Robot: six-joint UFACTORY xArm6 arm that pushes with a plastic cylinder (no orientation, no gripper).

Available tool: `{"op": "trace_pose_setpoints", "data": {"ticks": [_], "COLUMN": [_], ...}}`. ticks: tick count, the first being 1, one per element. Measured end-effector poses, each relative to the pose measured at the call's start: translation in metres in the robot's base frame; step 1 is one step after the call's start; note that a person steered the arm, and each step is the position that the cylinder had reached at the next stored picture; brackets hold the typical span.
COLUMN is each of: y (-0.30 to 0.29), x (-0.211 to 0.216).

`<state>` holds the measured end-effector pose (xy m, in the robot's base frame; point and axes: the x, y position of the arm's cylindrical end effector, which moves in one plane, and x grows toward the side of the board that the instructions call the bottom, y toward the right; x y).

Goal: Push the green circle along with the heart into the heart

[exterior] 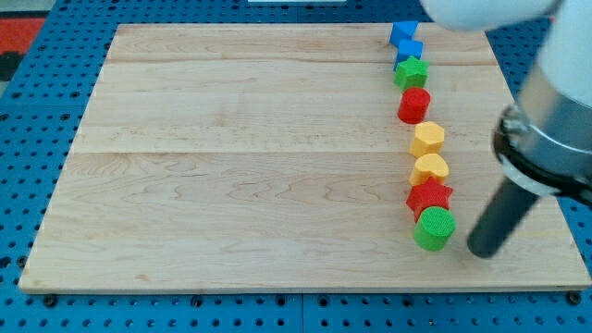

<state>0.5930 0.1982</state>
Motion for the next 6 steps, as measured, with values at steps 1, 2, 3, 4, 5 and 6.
{"op": "trace_pose_setpoints", "data": {"ticks": [1, 2, 3, 4, 5, 6], "y": [-0.013, -0.022, -0.024, -0.035, -0.051, -0.05], "x": [0.025, 0.009, -0.001, 0.025, 0.009, -0.014]}}
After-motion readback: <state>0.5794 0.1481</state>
